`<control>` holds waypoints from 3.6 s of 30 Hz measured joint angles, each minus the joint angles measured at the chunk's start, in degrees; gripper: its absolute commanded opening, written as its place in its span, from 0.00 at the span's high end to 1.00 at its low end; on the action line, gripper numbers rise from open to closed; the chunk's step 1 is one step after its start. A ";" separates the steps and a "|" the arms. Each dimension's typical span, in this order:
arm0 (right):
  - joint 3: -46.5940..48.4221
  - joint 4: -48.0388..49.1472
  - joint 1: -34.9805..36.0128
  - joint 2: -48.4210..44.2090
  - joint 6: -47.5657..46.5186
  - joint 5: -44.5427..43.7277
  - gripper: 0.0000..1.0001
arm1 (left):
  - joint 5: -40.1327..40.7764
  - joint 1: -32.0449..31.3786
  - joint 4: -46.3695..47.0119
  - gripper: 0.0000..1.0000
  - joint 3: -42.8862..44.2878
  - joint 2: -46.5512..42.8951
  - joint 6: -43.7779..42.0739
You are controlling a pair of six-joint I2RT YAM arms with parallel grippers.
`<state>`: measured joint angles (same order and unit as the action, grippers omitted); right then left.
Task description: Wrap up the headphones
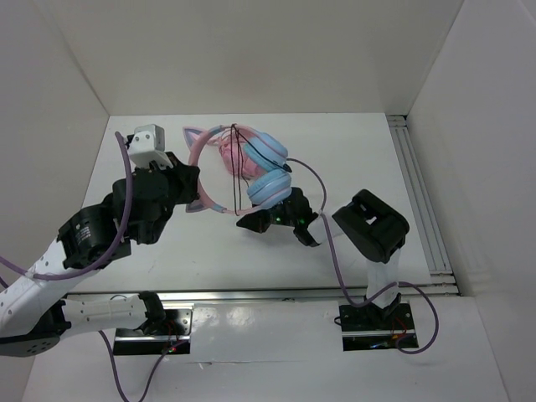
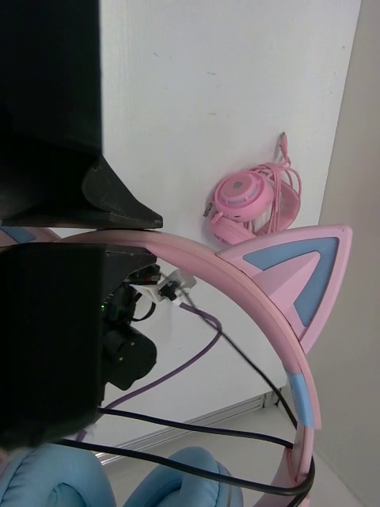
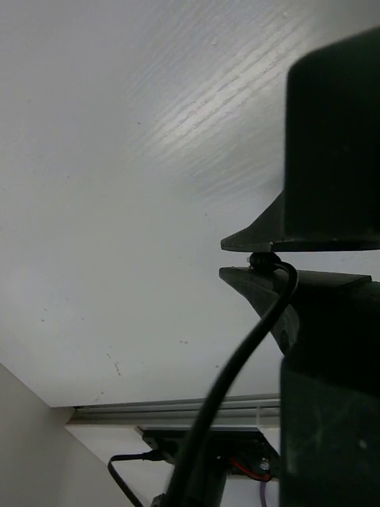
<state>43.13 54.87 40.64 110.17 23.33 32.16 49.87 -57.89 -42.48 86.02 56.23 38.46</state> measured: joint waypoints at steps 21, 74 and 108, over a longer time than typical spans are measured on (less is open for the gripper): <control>-8.24 -23.28 29.46 -23.15 -13.14 -34.29 1.00 | -7.06 28.83 -1.79 1.00 -1.55 13.20 5.81; 15.63 -78.55 49.31 -45.35 -31.36 -91.36 1.00 | -44.24 3.69 -7.54 1.00 -25.49 -1.84 -17.33; 13.27 -71.04 24.70 -46.80 -30.29 -56.52 0.53 | -33.53 3.21 -15.06 1.00 -8.74 -2.89 -20.17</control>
<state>56.40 -16.16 65.34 63.37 -6.96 -24.36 16.34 -54.68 -57.54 77.28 53.34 18.28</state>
